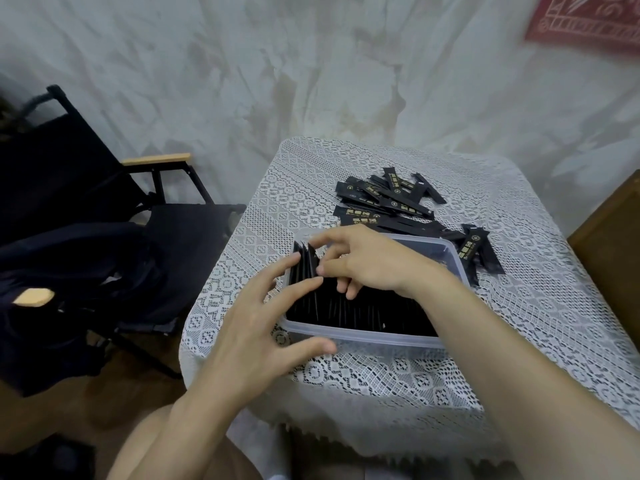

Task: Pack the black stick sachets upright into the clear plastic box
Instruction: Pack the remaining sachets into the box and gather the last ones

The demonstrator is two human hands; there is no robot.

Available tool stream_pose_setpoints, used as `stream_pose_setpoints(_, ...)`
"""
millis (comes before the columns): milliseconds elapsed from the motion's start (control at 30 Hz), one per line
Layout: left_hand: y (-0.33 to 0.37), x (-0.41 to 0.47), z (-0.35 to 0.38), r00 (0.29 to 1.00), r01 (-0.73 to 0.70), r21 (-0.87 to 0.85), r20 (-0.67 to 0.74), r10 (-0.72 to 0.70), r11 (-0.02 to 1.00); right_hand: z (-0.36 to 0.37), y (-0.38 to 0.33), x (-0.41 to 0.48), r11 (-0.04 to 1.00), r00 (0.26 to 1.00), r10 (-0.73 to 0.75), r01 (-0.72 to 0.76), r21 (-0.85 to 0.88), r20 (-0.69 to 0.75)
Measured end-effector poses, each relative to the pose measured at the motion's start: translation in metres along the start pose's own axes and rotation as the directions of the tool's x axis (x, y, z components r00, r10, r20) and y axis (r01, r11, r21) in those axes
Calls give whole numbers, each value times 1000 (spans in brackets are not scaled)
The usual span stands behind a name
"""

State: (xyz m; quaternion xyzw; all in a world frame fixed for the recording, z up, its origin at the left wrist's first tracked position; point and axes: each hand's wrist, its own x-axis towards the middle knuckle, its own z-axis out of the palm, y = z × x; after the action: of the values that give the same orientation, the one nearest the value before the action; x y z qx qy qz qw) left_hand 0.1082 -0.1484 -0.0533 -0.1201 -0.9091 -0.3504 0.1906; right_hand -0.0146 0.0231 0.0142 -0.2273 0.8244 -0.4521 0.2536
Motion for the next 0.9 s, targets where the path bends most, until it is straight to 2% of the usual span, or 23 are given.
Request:
stream_pose_setpoints(133,-1,0,0,1000,-17,29,1,17,999,3,2,-5,994,998,-12,18,105,-57)
stream_pose_setpoints(267,2,7,-10,998,17,38,61,-20,999,5,4,-10,987,996,-10,24,157,-85)
stream_pose_setpoints(500,7,41,-24,988,140,-223,-26,-150,965,6,2,-7,984,996,36,-23,176,-76)
stream_pose_setpoints(667,-6,68,-22,977,215,-295,68,-204,931,5,-1,-12,981,995,48,-30,194,-84)
stream_pose_setpoints(900,-16,74,-11,970,240,-388,143,-199,890,13,5,-12,999,994,22,-19,31,-108)
